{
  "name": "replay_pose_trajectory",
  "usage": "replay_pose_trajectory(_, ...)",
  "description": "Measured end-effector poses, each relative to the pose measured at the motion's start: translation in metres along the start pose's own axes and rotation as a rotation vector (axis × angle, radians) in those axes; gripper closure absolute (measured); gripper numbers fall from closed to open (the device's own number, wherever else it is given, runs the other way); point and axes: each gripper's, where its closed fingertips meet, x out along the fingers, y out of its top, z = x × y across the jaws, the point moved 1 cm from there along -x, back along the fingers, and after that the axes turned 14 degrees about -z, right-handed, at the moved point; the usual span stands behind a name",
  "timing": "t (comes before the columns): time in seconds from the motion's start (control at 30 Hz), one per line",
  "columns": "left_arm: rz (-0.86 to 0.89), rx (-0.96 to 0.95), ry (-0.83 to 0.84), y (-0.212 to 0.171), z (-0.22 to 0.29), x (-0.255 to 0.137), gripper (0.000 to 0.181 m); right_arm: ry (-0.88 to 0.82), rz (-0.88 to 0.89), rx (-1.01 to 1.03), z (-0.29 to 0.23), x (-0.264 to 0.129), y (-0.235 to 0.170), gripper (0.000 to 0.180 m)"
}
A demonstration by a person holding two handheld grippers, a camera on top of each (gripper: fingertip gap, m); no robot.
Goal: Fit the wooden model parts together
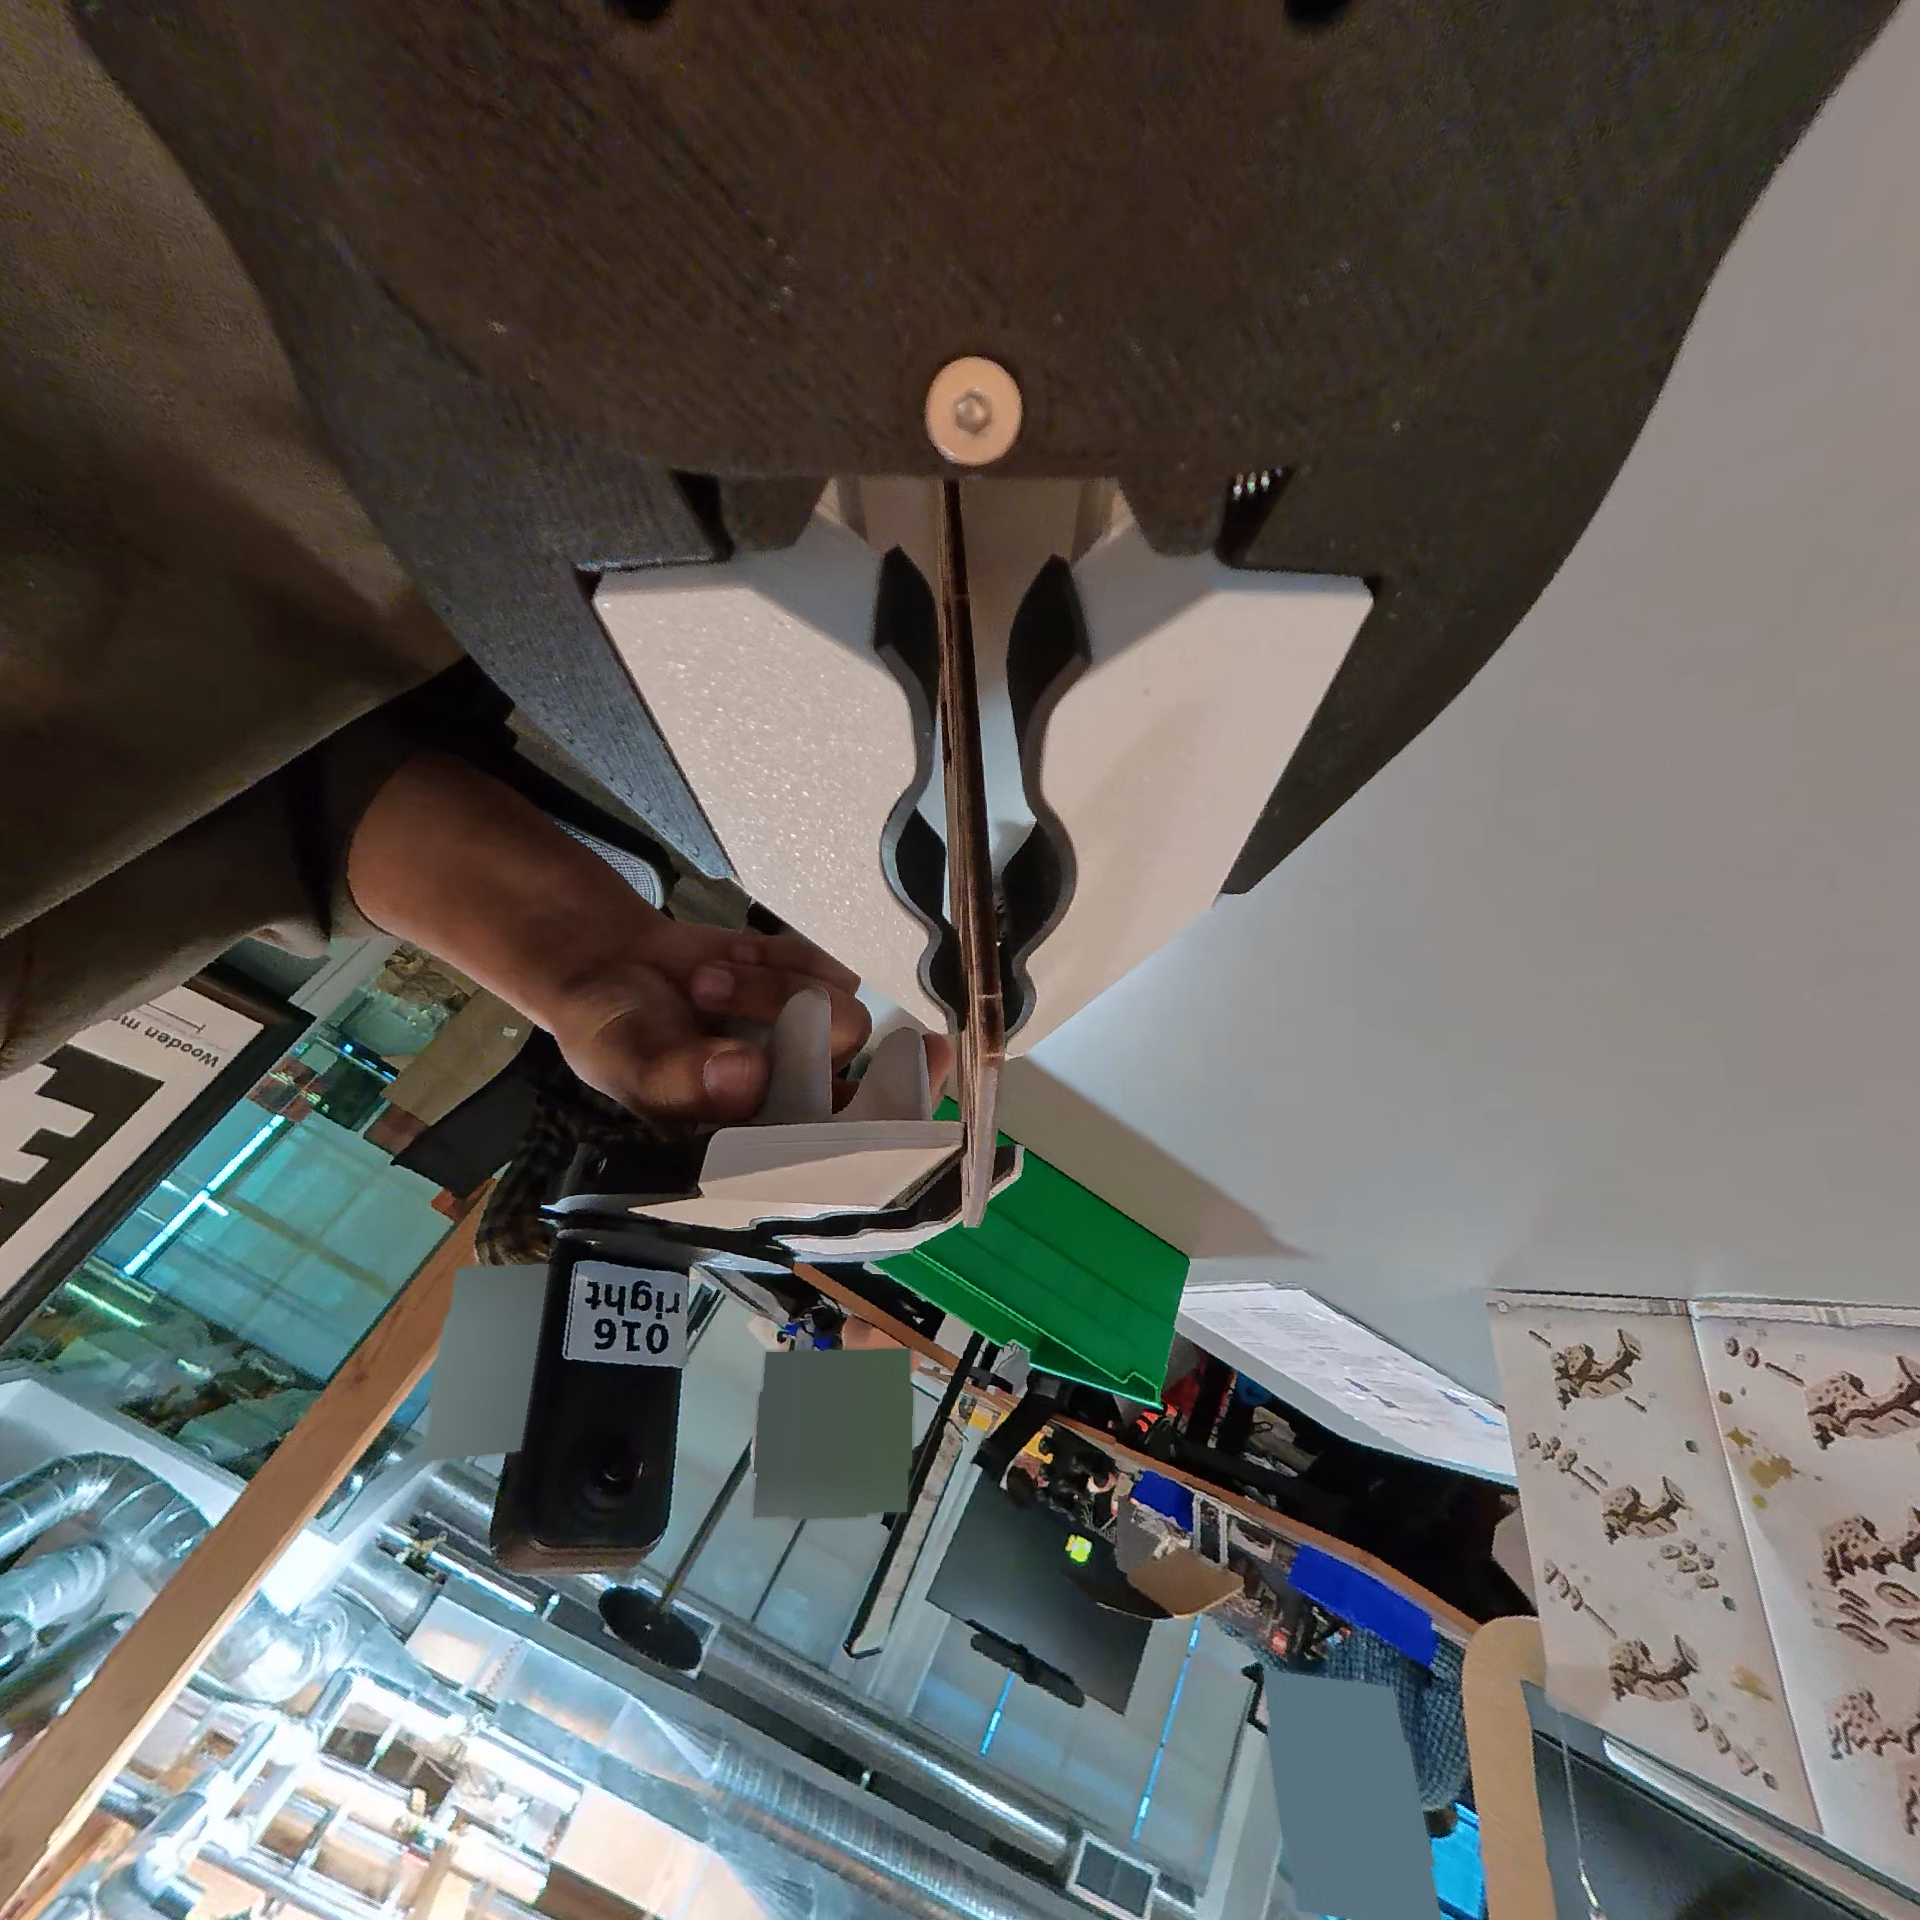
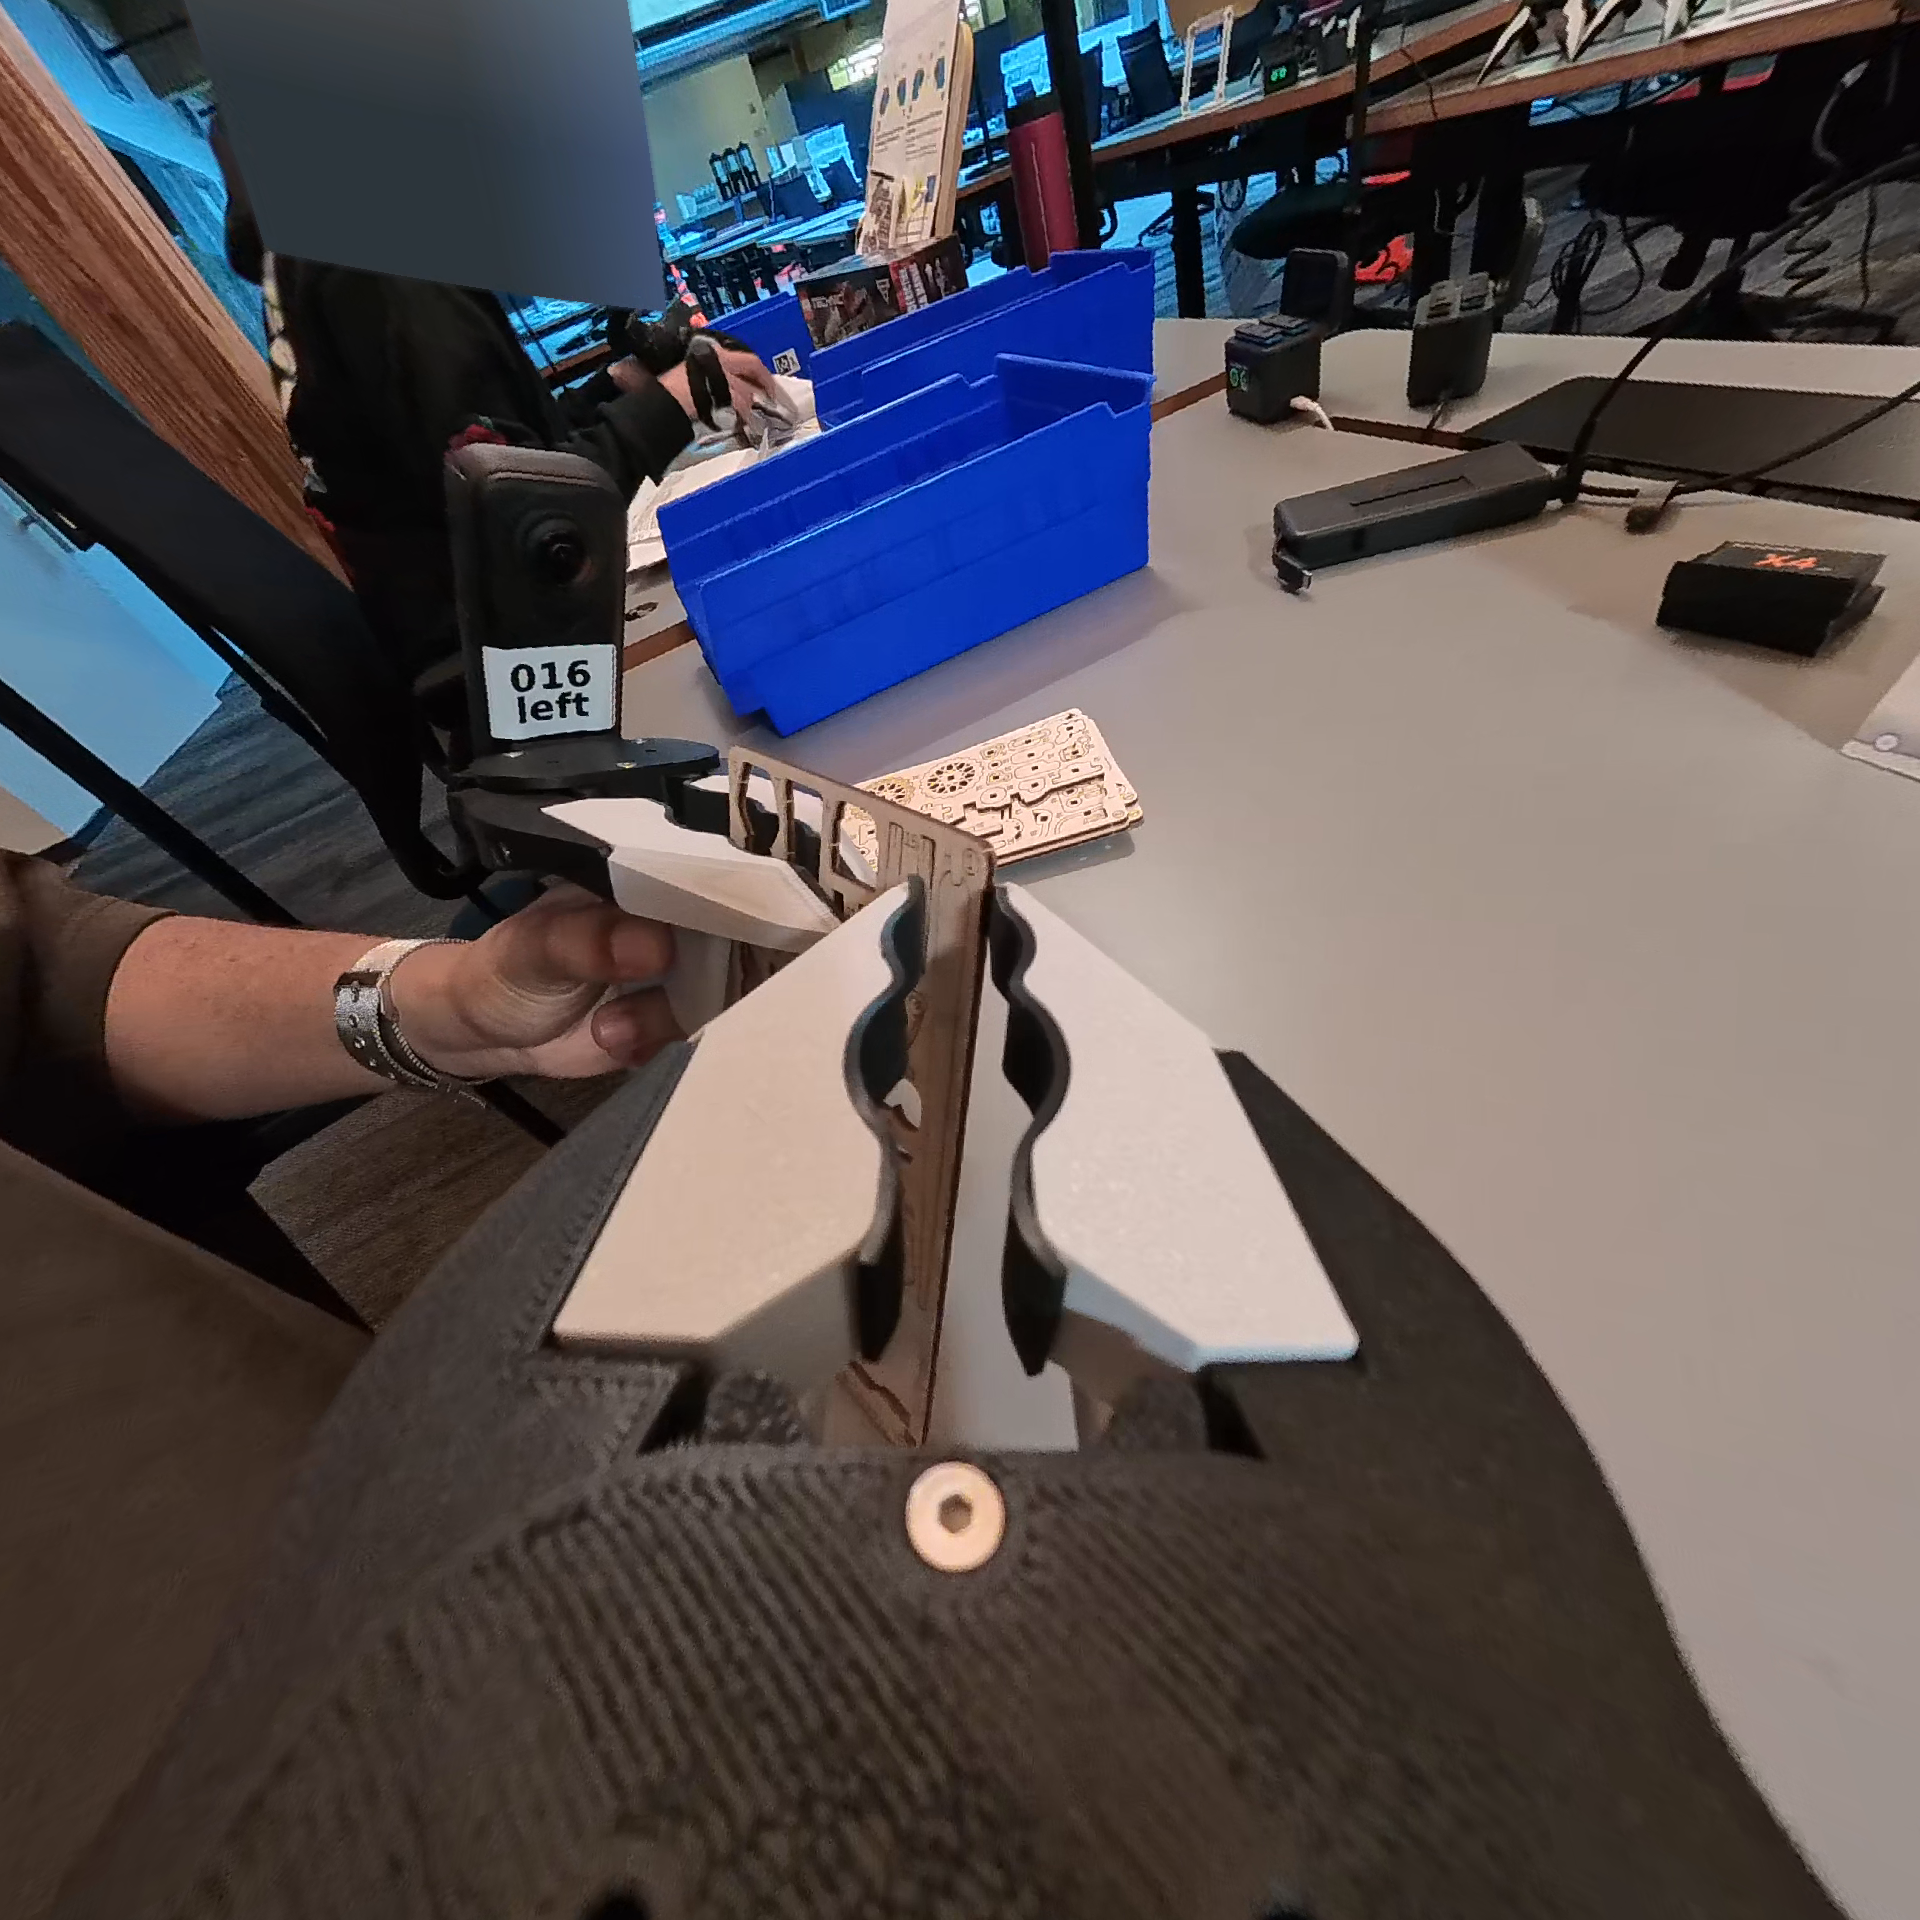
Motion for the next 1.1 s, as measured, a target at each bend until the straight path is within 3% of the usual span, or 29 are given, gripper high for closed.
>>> replay_pose_trajectory(0.8,-0.002,0.0,0.006,-0.001,-0.002,0.0,0.181,-0.023,-0.008,0.04,0.002,0.002,-0.001,0.169)
replay_pose_trajectory(1.0,0.056,-0.131,-0.228,0.006,0.006,-0.007,0.181,0.171,0.0,0.097,-0.008,-0.003,0.001,0.167)
replay_pose_trajectory(1.1,0.033,-0.124,-0.232,0.003,0.006,-0.006,0.181,0.217,-0.027,0.11,-0.01,-0.001,-0.004,0.167)
